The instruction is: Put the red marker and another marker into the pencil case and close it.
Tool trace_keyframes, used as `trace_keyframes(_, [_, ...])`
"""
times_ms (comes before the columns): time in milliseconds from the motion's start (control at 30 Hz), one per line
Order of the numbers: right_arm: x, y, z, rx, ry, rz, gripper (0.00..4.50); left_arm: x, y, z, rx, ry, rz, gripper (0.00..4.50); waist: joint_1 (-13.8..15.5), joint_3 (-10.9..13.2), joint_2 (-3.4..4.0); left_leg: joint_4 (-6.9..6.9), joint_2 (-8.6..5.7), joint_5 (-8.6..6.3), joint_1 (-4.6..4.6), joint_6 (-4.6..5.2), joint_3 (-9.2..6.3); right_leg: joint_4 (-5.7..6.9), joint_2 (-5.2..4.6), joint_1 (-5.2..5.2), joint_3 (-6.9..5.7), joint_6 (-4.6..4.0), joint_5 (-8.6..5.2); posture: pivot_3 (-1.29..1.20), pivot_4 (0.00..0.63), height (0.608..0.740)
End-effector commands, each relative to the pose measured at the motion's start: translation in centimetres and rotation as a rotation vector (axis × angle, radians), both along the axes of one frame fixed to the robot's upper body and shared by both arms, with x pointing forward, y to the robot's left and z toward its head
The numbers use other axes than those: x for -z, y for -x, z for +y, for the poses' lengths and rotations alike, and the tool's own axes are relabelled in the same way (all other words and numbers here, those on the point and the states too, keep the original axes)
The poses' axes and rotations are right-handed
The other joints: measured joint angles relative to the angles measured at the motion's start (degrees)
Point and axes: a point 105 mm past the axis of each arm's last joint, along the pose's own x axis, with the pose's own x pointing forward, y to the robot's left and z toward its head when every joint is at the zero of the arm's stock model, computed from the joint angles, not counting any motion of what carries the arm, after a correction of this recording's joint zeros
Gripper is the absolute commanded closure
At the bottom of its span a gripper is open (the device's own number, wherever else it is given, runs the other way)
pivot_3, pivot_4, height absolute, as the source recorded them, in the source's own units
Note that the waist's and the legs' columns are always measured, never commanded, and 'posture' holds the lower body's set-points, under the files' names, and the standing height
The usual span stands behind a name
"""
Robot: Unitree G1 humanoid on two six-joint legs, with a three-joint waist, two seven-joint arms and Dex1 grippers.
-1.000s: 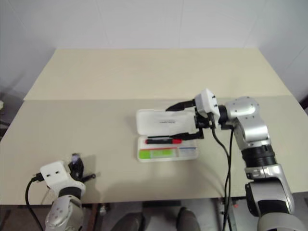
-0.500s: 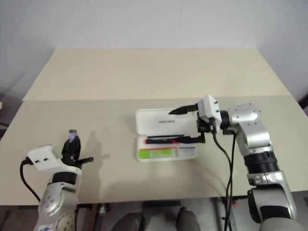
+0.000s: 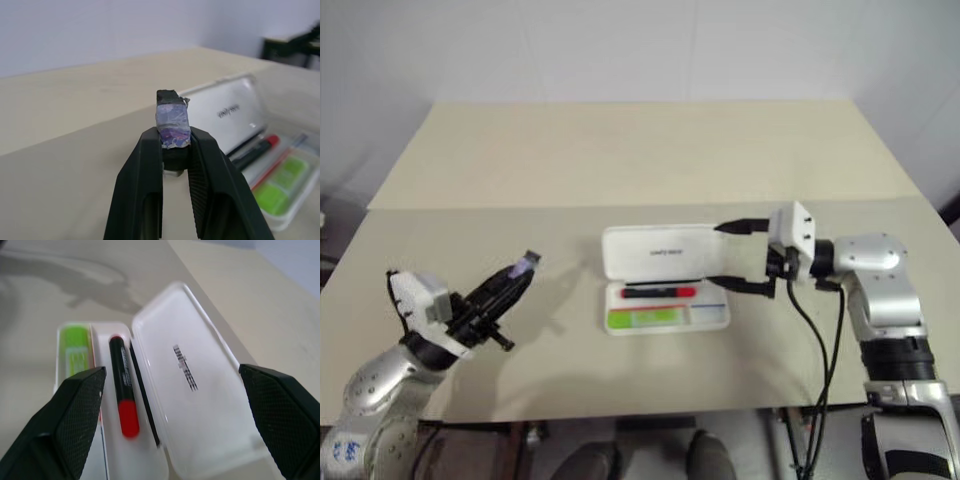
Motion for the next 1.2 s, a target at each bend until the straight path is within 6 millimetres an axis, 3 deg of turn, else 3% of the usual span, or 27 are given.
trace_keyframes(33, [-1.5, 0.9, -1.5, 0.052, 0.011, -0.061, 0.00, -0.6, -0.6, -1.6, 0.165, -0.058, -0.016, 4.13, 0.08, 0.00, 0.00, 0.01, 0.00, 0.00, -0.01, 0.00, -0.02, 0.01, 0.00, 0.01, -0.02, 0.00, 0.01, 0.00, 0.150, 0.740])
trace_keyframes(300, [-1.1, 2.6, -3.1, 0.136, 0.043, -0.038, 0.00, -0.5, -3.2, -6.6, 0.427, -0.143, -0.025, 4.13, -0.18, 0.01, 0.02, 0.04, 0.00, -0.01, 0.00, 0.02, 0.04, 0.07, -0.01, -0.05, -0.21, 0.00, 0.06, 0.00, 0.150, 0.740])
trace_keyframes(433, [-1.3, 3.1, -3.5, 0.168, 0.039, -0.031, 0.00, -0.7, -3.3, -9.3, 0.539, -0.113, -0.034, 4.13, -0.15, 0.01, 0.01, 0.13, 0.01, -0.01, -0.01, 0.02, 0.04, 0.11, -0.03, -0.04, -0.36, 0.02, 0.07, 0.00, 0.150, 0.740])
trace_keyframes(700, [-1.2, 4.6, -4.4, 0.213, 0.056, 0.000, 0.00, 1.5, -3.4, -14.5, 0.696, -0.152, -0.011, 4.13, 0.18, 0.01, 0.00, 0.46, 0.01, -0.02, -0.07, 0.03, 0.04, 0.07, -0.05, 0.13, -0.52, 0.09, 0.11, 0.00, 0.150, 0.740])
trace_keyframes(900, [-1.0, 5.5, -5.3, 0.235, 0.066, 0.034, 0.00, 4.0, -3.7, -17.1, 0.762, -0.239, 0.030, 4.13, 0.25, 0.01, -0.01, 0.52, 0.01, -0.01, -0.06, 0.05, 0.06, 0.06, -0.04, 0.17, -0.54, 0.15, 0.18, 0.00, 0.150, 0.740])
trace_keyframes(1200, [-0.4, 6.3, -5.4, 0.227, 0.080, 0.056, 0.00, 5.1, -5.2, -19.0, 0.783, -0.289, 0.044, 4.13, 0.31, 0.01, -0.02, 0.53, 0.01, -0.01, -0.08, 0.07, 0.11, -0.01, -0.05, 0.17, -0.59, 0.19, 0.21, 0.00, 0.150, 0.740])
